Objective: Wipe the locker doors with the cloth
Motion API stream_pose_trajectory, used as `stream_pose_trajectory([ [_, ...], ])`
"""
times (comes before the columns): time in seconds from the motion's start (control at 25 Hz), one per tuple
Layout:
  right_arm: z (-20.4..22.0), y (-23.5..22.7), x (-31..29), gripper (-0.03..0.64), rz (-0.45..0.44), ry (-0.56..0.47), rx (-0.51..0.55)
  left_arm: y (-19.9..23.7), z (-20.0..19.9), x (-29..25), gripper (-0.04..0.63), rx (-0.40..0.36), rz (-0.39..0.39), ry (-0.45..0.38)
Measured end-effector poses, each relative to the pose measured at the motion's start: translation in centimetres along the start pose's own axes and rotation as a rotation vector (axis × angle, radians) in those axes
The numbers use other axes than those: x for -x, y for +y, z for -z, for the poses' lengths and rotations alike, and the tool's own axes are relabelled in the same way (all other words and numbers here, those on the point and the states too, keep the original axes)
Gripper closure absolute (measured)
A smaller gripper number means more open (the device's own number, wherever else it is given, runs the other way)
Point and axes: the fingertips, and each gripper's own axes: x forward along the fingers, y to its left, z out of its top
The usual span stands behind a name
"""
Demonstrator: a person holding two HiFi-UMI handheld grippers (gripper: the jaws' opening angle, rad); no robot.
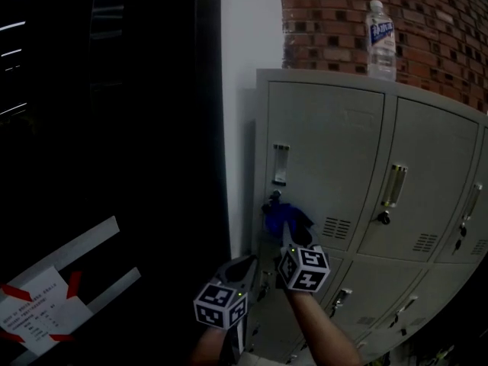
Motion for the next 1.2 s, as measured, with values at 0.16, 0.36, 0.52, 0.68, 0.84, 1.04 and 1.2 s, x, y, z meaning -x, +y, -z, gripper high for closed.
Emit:
stream_pose_trajectory([
  [0.16,7.4,0.0,-0.2,0.522,-0.017,0.119,0.048,0.5,0.7,-0.3,0.597,0.006,-0.01,0.011],
  [0.36,1.8,0.9,1.6,0.522,-0.051,0.026,0.086,-0.1,0.5,-0.7,0.597,-0.001,0.005,0.008],
  [0.52,-14.2,2.9,2.2,0.522,-0.123,-0.136,0.211,-1.0,-1.6,-1.6,0.597,-0.028,0.038,-0.023],
  [0.68,-28.3,2.8,-1.2,0.522,-0.075,-0.206,0.267,-2.3,-3.1,-3.1,0.597,-0.033,0.074,-0.054],
  [0.84,-32.8,2.2,-4.4,0.518,-0.014,-0.128,0.275,-4.0,-2.5,-4.2,0.597,-0.024,0.125,-0.039],
  [1.04,-27.1,0.8,-2.7,0.515,0.016,-0.122,0.304,-3.8,-2.3,-4.3,0.597,-0.022,0.126,-0.044],
  [1.2,-14.6,-1.0,0.2,0.515,0.027,-0.084,0.302,-2.9,-1.7,-4.5,0.597,-0.015,0.112,-0.041],
])
